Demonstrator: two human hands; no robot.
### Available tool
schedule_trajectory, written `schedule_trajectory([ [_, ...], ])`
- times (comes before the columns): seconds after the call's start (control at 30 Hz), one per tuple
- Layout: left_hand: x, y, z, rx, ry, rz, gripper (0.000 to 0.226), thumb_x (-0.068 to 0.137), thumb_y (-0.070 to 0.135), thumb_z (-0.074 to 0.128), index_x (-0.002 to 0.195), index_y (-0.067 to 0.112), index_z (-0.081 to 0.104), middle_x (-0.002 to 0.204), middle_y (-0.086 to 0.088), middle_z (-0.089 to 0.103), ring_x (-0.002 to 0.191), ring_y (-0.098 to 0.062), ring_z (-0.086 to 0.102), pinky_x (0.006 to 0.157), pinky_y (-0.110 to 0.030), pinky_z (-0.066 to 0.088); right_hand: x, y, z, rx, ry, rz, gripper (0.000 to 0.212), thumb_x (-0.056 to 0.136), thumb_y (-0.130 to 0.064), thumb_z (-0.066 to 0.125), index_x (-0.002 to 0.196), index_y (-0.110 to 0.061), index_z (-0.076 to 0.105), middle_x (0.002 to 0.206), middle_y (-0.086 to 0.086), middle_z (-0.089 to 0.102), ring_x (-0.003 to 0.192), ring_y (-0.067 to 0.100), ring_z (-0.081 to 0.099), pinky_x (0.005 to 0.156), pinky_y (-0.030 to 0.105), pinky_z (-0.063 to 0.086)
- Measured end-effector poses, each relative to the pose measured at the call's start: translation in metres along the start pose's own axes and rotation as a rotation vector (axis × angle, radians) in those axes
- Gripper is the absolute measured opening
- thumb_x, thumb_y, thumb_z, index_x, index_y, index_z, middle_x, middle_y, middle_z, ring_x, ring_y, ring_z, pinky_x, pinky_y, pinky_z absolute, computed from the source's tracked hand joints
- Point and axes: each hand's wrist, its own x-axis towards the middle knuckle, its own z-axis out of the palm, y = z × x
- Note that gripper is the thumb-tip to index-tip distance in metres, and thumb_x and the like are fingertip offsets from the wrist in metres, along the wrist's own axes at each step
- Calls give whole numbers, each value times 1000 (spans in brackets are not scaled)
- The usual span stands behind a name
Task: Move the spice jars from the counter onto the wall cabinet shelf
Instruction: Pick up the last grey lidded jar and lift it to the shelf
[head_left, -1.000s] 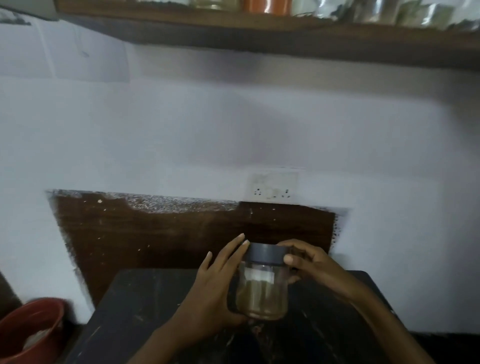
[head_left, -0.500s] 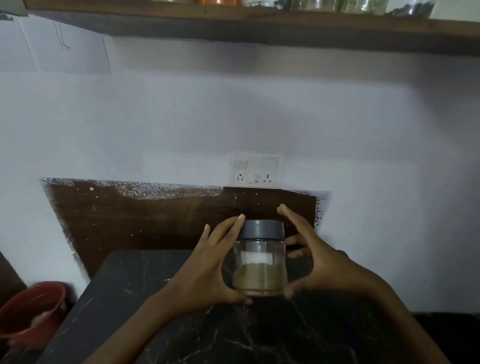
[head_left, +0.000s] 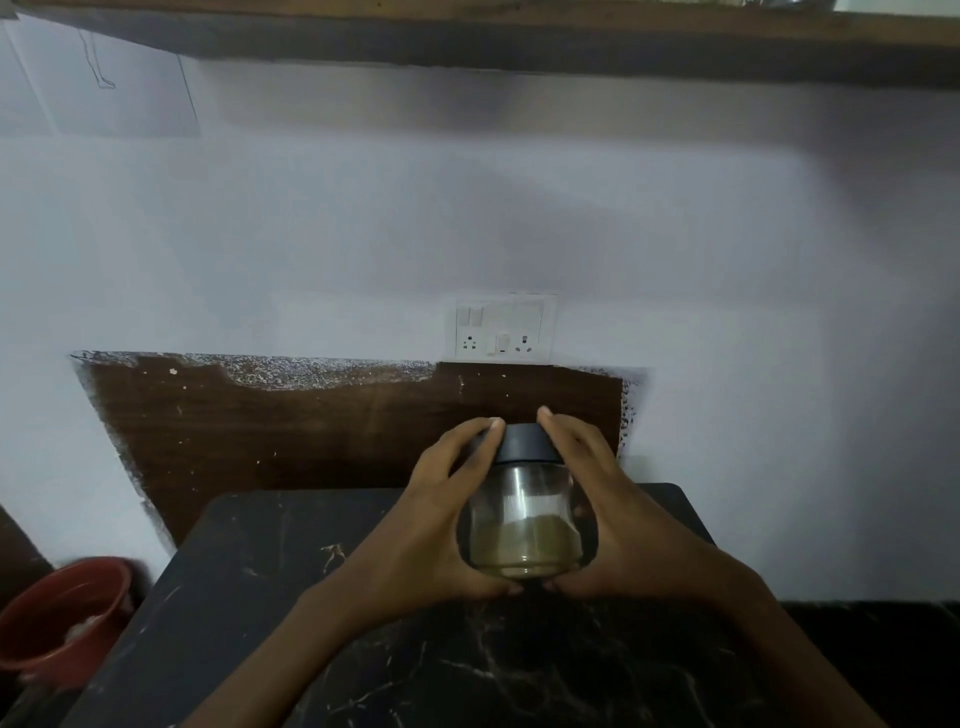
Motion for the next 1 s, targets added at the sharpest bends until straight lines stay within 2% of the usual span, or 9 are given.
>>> schedule_trajectory([
  [0.07,-1,-1,-1,-87,12,-15,122,60,42,84,149,30,1,150,19,3,140,-2,13,109,-22,34,-4,4,-6,77,-27,42,136,56,-35,87,132,-57,-24,138,-42,-17,121,-29,5,87,-4,33],
  [0.17,-2,-1,0,-174,21,-20,124,60,34,87,148,28,-1,148,23,4,139,3,12,105,-7,27,-7,8,-9,130,-57,112,135,56,-30,88,128,-62,-22,136,-45,-8,115,-29,22,82,-3,37],
  [0.27,-2,-2,6,-112,-18,-13,130,59,48,82,146,38,-14,151,25,-10,143,-2,-1,113,-24,21,-6,6,-4,94,-41,97,130,57,-27,87,132,-58,-14,136,-39,-1,116,-20,29,84,5,43],
  [0.37,2,-1,12,48,42,67,121,61,59,74,149,31,-5,155,18,-5,144,-7,-1,111,-22,19,-3,3,0,16,-12,64,129,56,-29,86,133,-55,-14,136,-34,-1,120,-15,24,91,15,46],
  [0.5,2,-1,11,-69,107,70,115,63,46,80,150,24,8,153,13,9,143,-10,12,113,-34,30,-5,5,-7,83,-31,100,134,54,-36,88,129,-62,-20,134,-46,-12,118,-28,10,88,0,36],
  [0.6,-1,-3,10,-197,108,40,116,62,46,81,147,35,4,152,18,9,143,-7,14,110,-39,35,-8,7,-12,125,-68,160,134,54,-36,88,127,-65,-20,125,-54,-13,116,-24,19,89,1,33],
  [0.67,-1,-4,12,-189,60,24,121,60,49,81,146,39,-3,153,21,2,143,-5,8,113,-39,29,-8,8,-10,115,-64,161,129,54,-34,88,125,-66,-14,121,-56,-6,114,-22,24,84,-1,36],
  [0.83,4,-2,17,15,78,73,121,60,58,76,146,40,-7,153,23,0,143,-6,4,107,-18,19,-7,3,-7,56,-23,123,122,55,-34,88,126,-61,-8,121,-53,-5,111,-31,16,77,-8,33],
  [1.0,2,-1,13,-192,120,47,117,61,39,84,150,28,8,152,15,12,142,-10,17,109,-37,37,-10,2,-17,146,-77,165,126,58,-30,87,127,-61,-14,126,-50,-7,105,-32,26,75,-5,36],
])
